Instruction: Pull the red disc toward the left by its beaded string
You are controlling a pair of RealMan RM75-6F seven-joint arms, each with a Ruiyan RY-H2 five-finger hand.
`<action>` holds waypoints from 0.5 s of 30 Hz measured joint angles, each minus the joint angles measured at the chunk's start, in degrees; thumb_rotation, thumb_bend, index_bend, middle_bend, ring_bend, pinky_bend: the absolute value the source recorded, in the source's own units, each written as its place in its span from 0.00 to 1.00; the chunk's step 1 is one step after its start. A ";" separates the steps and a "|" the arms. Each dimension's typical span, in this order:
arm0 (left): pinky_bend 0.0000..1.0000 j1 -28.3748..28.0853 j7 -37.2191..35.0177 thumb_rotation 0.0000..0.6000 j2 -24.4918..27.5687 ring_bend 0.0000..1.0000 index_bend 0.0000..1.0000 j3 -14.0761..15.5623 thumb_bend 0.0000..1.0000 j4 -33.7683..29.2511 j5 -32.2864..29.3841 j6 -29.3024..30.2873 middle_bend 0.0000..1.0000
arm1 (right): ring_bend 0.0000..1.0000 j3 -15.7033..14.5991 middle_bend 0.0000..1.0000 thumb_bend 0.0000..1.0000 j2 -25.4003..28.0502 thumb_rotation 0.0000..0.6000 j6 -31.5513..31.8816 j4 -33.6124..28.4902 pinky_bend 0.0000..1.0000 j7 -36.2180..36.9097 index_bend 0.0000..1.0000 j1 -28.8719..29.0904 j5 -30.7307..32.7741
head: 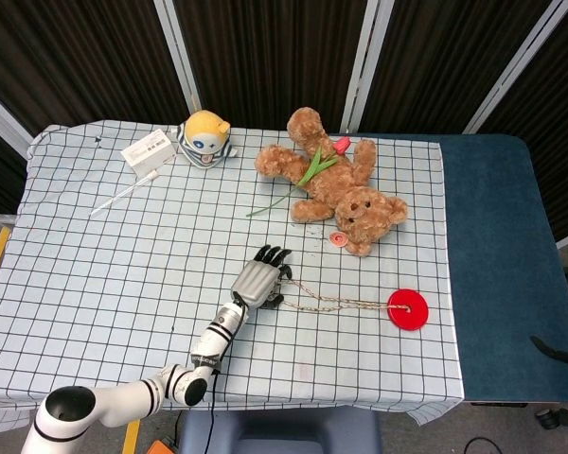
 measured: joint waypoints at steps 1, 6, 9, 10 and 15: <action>0.05 -0.14 -0.22 1.00 -0.31 0.00 0.39 -0.01 0.35 0.48 0.03 -0.02 0.08 | 0.00 0.00 0.00 0.03 -0.05 1.00 -0.13 0.04 0.00 0.00 0.00 0.04 0.04; 0.05 -0.59 -0.73 1.00 -1.15 0.00 0.42 -0.04 0.35 2.08 0.31 0.11 0.10 | 0.00 0.02 0.00 0.03 -0.33 1.00 -0.51 0.43 0.00 0.02 0.00 0.19 0.13; 0.06 -0.83 -1.08 1.00 -1.58 0.00 0.45 -0.16 0.38 2.91 0.56 0.44 0.11 | 0.00 0.08 0.00 0.03 -0.37 1.00 -0.64 0.60 0.00 0.16 0.00 0.21 0.24; 0.06 -0.92 -1.19 1.00 -1.72 0.00 0.46 -0.20 0.38 3.18 0.66 0.54 0.11 | 0.00 0.10 0.00 0.03 -0.37 1.00 -0.66 0.60 0.00 0.17 0.00 0.22 0.25; 0.06 -1.09 -1.15 1.00 -2.08 0.00 0.55 -0.19 0.43 3.84 0.93 0.95 0.12 | 0.00 0.10 0.00 0.03 -0.39 1.00 -0.69 0.65 0.00 0.22 0.00 0.22 0.17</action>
